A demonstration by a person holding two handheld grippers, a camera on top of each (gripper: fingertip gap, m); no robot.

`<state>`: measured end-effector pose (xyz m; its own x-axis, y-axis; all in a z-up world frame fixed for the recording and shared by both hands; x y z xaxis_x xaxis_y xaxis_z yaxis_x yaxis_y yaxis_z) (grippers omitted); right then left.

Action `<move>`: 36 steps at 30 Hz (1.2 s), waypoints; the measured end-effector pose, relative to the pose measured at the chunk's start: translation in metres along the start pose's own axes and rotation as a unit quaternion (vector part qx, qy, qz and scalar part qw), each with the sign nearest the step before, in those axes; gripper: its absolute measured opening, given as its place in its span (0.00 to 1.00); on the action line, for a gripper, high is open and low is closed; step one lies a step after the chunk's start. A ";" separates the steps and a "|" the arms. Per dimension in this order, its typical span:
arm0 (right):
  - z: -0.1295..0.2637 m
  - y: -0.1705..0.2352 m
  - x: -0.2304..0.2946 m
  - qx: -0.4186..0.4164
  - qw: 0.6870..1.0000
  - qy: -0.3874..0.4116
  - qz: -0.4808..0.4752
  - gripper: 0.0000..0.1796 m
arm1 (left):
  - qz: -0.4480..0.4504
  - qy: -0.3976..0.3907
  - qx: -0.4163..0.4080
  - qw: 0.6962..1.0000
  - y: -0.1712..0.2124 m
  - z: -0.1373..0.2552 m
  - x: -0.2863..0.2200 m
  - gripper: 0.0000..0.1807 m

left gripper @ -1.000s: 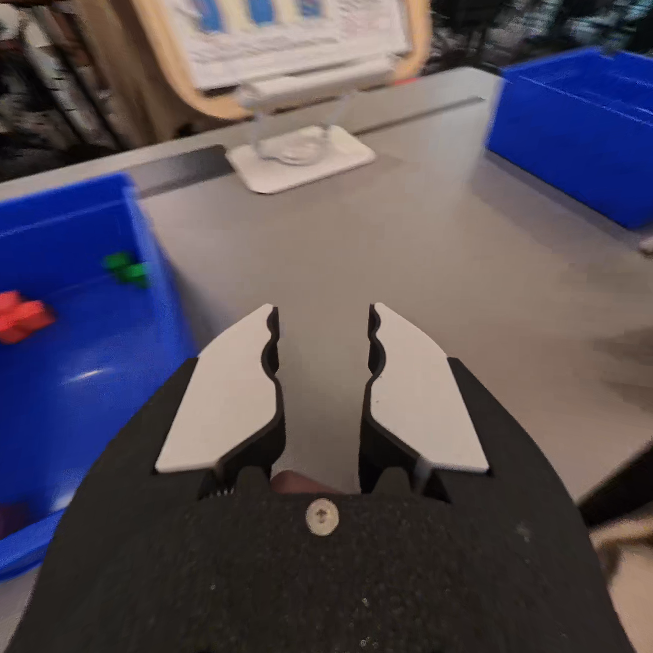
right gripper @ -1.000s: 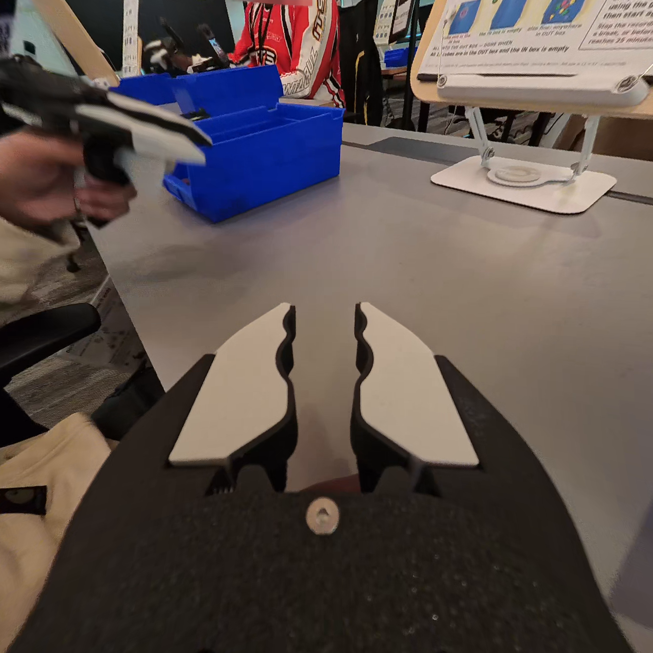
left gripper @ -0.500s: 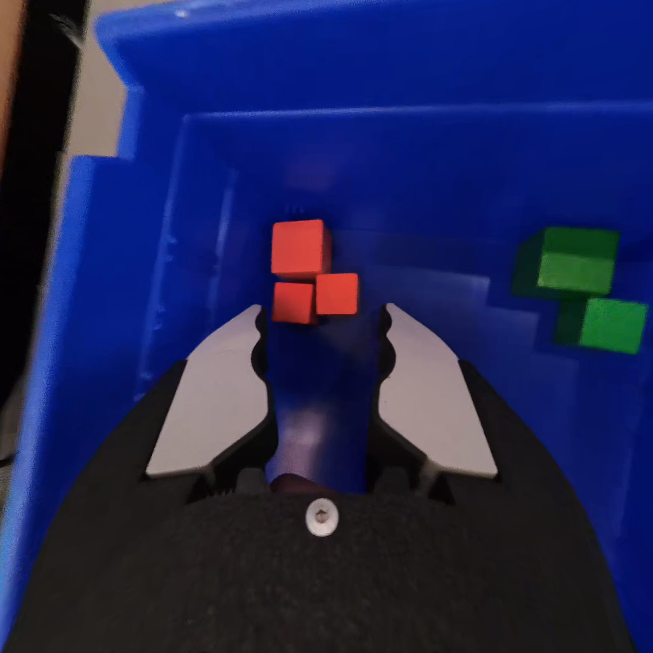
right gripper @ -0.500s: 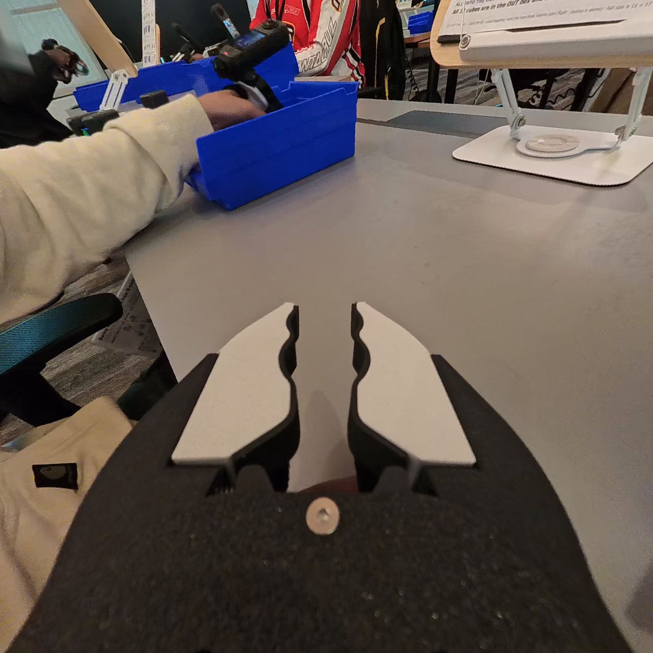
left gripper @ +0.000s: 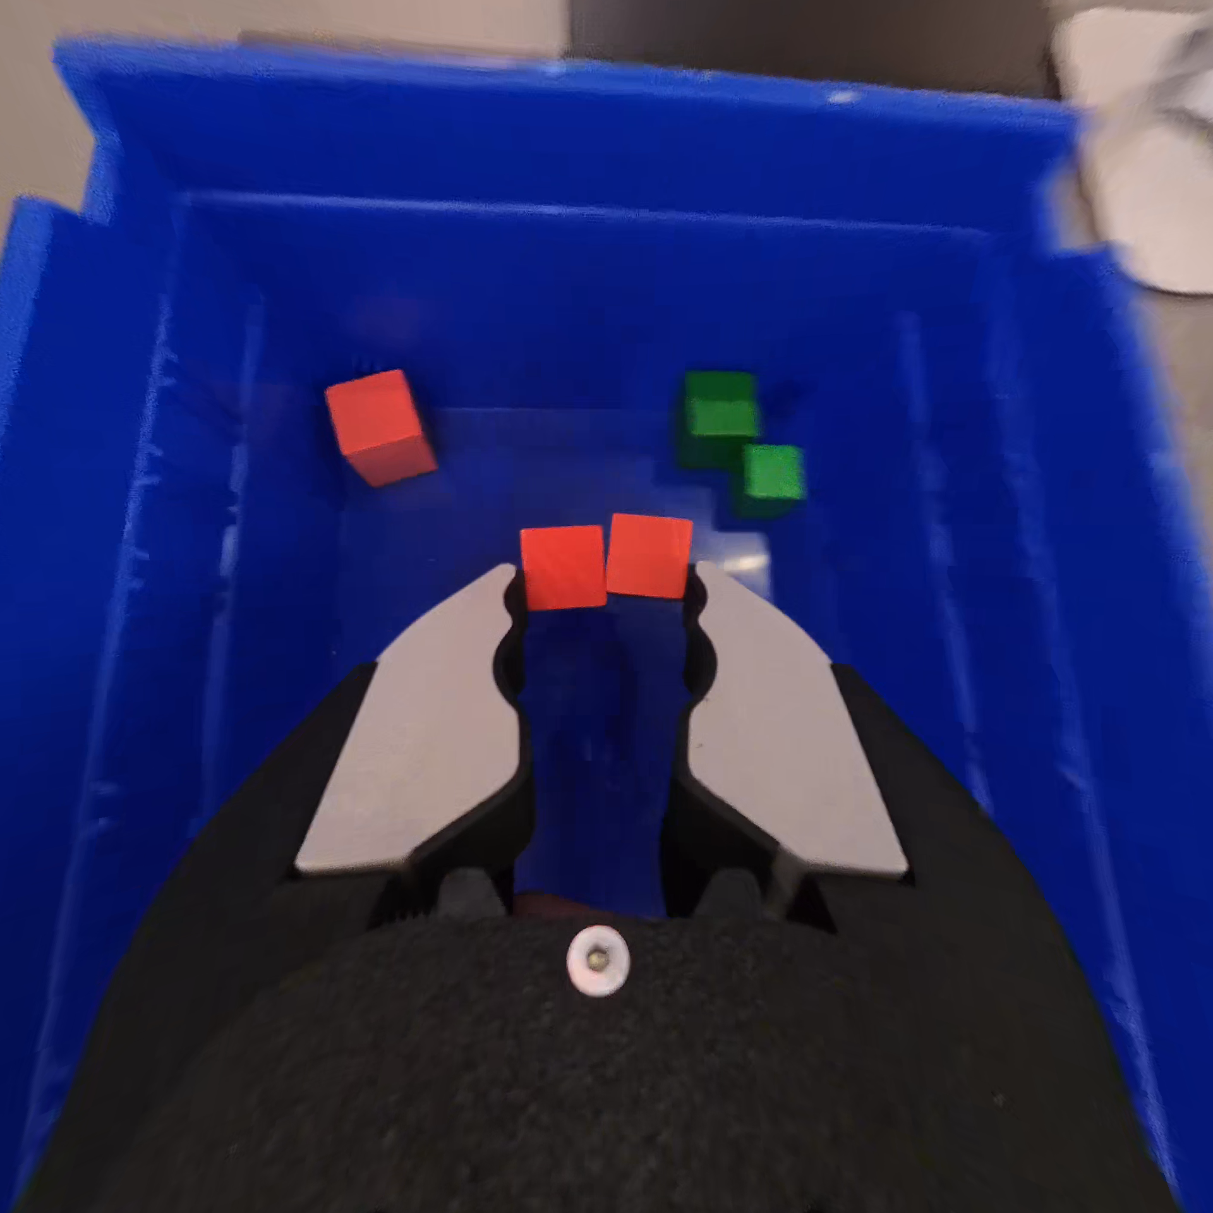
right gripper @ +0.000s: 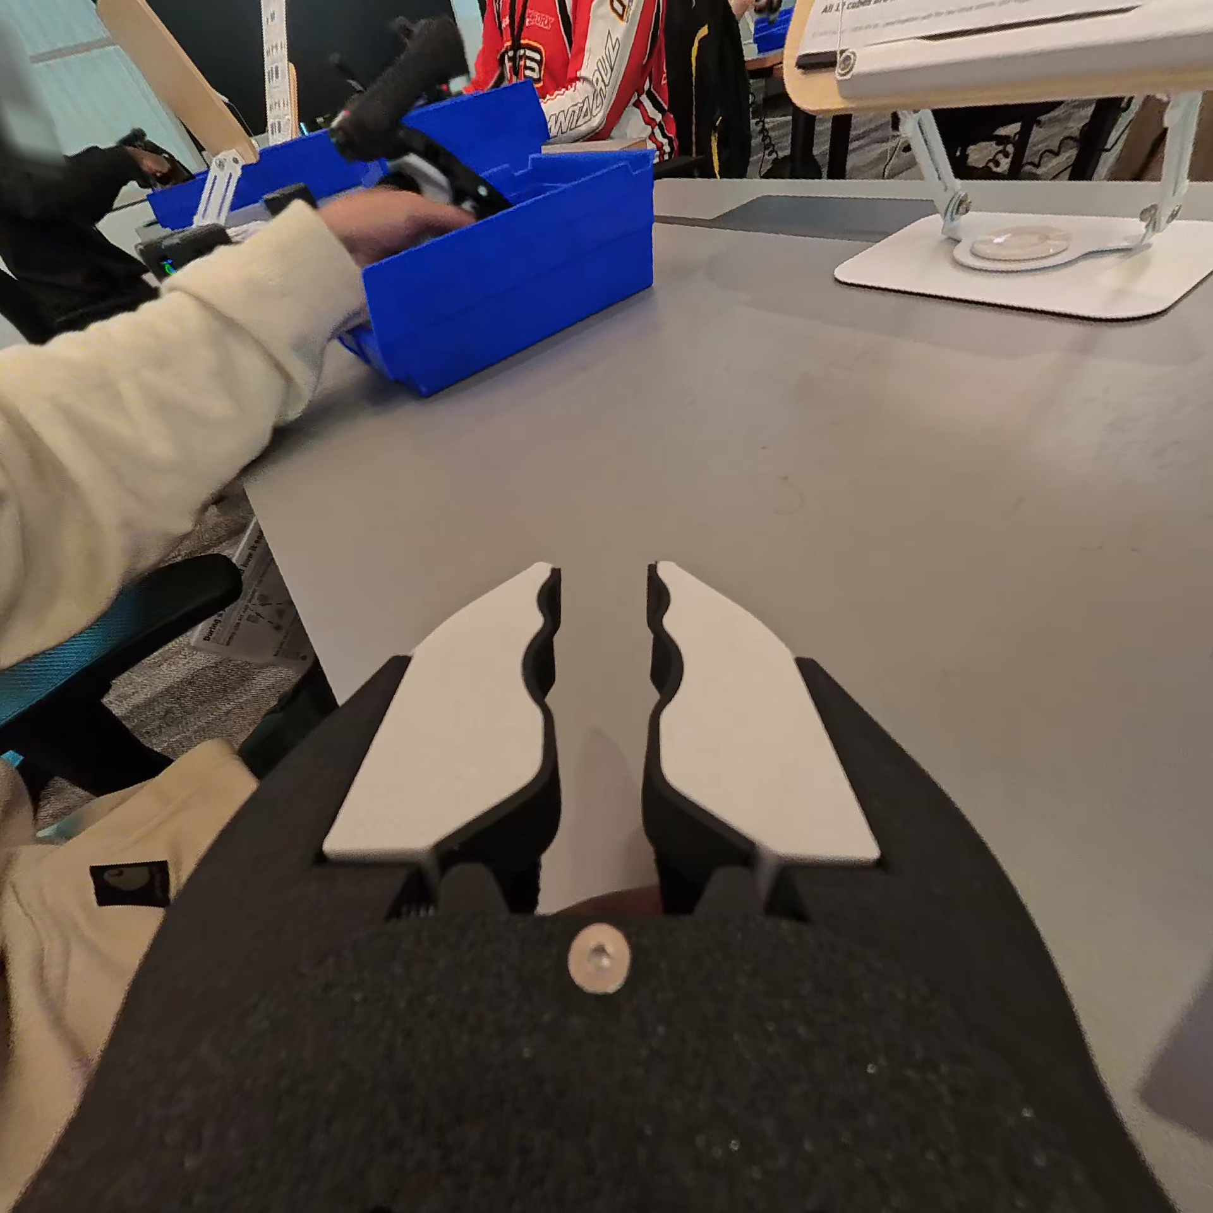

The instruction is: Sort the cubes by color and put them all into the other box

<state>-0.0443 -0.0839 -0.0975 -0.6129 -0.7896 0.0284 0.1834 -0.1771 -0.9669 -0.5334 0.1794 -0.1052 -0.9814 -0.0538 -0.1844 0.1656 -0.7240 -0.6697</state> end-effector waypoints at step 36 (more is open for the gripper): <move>-0.009 0.004 0.004 0.032 0.999 -0.008 0.006 0.14 | -0.081 -0.020 0.137 0.987 0.026 0.020 0.023 0.25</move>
<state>-0.0526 -0.0828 -0.1032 -0.5979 -0.8013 0.0206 0.2399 -0.2035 -0.9492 -0.5537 0.1457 -0.1126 -0.9968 0.0552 -0.0581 -0.0217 -0.8837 -0.4675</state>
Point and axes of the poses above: each gripper's, where its closed fingertips meet, z back along the fingers, y out of its underside, x = y × z across the jaws, the point moved 6 cm from there along z, back along the fingers, and after that the axes turned 10 degrees about z, right-handed, at the moved point
